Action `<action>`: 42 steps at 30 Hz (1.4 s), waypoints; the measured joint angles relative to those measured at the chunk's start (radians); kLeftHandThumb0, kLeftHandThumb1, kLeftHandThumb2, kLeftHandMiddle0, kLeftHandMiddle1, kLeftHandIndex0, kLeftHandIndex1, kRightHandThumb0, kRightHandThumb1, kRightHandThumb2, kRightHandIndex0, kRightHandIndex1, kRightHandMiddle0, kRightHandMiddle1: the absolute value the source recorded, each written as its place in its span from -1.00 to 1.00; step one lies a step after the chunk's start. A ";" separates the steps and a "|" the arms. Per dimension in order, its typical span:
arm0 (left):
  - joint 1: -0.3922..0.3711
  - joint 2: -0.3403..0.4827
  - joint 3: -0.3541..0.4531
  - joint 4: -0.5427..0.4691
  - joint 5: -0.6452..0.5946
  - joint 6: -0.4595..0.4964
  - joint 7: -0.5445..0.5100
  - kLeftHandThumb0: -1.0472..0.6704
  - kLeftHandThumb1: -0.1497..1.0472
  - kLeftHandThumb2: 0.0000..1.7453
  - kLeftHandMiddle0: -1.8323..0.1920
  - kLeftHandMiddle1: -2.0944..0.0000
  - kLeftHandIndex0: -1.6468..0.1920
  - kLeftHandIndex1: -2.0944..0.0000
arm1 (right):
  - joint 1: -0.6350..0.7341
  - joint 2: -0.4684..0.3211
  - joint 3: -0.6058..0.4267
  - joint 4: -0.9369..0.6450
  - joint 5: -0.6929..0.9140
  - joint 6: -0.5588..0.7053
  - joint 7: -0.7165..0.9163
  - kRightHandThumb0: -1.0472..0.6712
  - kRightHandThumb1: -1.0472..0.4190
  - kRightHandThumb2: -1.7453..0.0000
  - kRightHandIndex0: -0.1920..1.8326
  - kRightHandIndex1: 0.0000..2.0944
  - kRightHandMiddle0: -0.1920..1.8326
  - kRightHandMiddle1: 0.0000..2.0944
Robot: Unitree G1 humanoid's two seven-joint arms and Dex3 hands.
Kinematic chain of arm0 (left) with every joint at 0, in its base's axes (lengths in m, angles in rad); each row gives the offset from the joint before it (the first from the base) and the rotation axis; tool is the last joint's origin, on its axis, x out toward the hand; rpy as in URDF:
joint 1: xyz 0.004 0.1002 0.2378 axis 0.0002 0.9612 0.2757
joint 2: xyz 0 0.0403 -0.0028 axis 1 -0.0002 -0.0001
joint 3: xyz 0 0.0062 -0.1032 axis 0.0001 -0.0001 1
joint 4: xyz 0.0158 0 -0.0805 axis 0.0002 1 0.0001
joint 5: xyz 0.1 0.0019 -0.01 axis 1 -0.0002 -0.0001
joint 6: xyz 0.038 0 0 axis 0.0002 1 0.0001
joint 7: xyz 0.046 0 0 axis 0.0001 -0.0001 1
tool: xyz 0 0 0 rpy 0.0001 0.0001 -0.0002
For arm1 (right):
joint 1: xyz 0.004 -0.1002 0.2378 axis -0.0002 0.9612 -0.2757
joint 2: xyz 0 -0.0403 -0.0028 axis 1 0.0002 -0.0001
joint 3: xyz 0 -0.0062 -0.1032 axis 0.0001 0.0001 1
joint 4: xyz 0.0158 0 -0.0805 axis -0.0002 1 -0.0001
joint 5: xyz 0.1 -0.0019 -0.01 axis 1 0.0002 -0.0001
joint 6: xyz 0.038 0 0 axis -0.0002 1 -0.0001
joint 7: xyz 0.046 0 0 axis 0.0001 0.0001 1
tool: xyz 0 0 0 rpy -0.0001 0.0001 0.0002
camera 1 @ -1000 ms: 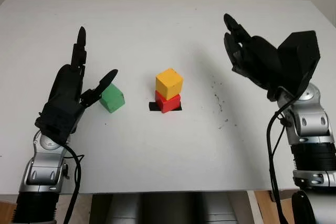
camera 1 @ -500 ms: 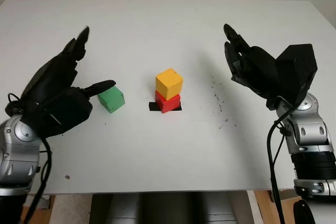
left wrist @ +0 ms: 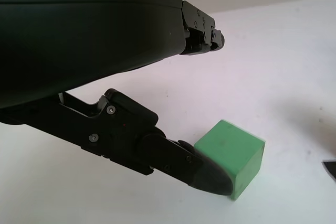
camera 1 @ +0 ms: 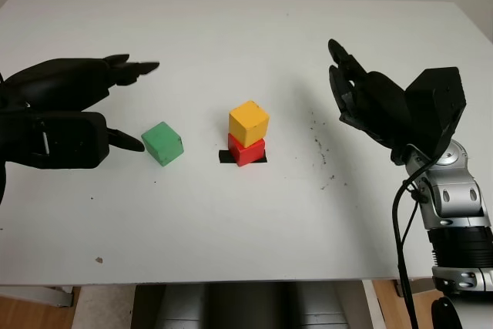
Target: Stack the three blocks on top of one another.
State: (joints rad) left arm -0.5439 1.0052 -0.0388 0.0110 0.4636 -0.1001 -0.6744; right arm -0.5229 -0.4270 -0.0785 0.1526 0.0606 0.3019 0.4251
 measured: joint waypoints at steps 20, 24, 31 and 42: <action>-0.091 -0.009 -0.129 0.171 0.216 -0.295 0.148 -0.37 0.59 -0.94 0.91 0.95 0.54 0.93 | 0.004 0.019 0.024 -0.038 -0.002 0.058 -0.036 -0.61 -1.00 0.15 -1.00 -1.00 -1.00 -1.00; -0.094 -0.015 -0.134 0.195 0.223 -0.327 0.187 -0.36 0.59 -0.94 0.89 0.94 0.51 0.92 | 0.005 0.019 0.025 -0.042 -0.001 0.065 -0.038 -0.60 -1.00 0.15 -1.00 -1.00 -1.00 -1.00; -0.103 -0.037 -0.139 0.222 0.188 -0.335 0.159 -0.36 0.64 -0.93 0.91 0.95 0.49 0.93 | 0.006 0.019 0.027 -0.043 -0.004 0.074 -0.032 -0.59 -1.00 0.14 -1.00 -1.00 -1.00 -1.00; -0.104 -0.042 -0.152 0.250 0.215 -0.370 0.167 -0.37 0.65 -0.94 0.89 0.94 0.43 0.93 | 0.006 0.018 0.028 -0.044 -0.017 0.076 -0.043 -0.59 -1.00 0.16 -1.00 -1.00 -1.00 -1.00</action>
State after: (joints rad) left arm -0.6475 0.9635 -0.1912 0.2610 0.6789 -0.4698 -0.5075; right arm -0.5173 -0.4087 -0.0507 0.1088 0.0438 0.3775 0.3822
